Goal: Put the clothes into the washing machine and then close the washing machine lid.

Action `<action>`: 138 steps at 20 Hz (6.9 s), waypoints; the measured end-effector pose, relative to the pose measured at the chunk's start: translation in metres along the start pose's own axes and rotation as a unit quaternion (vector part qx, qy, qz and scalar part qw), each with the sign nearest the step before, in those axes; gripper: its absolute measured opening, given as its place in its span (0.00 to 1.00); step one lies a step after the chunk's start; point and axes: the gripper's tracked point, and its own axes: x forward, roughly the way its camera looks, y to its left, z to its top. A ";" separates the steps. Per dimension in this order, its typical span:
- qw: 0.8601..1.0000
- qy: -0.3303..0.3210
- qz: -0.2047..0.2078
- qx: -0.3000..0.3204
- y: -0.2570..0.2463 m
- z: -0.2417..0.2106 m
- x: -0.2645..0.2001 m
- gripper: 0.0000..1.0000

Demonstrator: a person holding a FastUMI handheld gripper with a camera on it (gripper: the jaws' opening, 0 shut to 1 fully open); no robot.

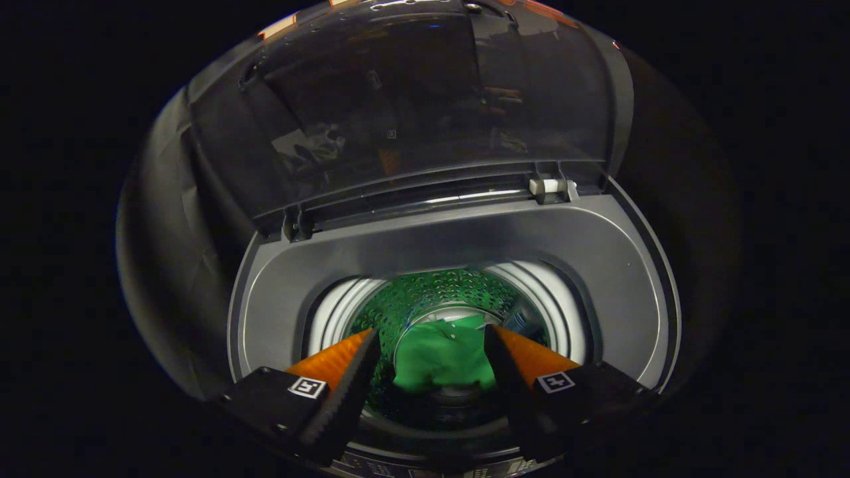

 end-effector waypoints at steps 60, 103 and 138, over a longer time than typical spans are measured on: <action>0.939 -0.335 -0.018 -0.074 -0.027 0.294 -0.169 0.99; 0.942 -0.317 0.007 -0.109 -0.022 0.142 -0.299 0.99; 0.878 -0.472 -0.019 -0.076 -0.265 0.013 -0.674 0.98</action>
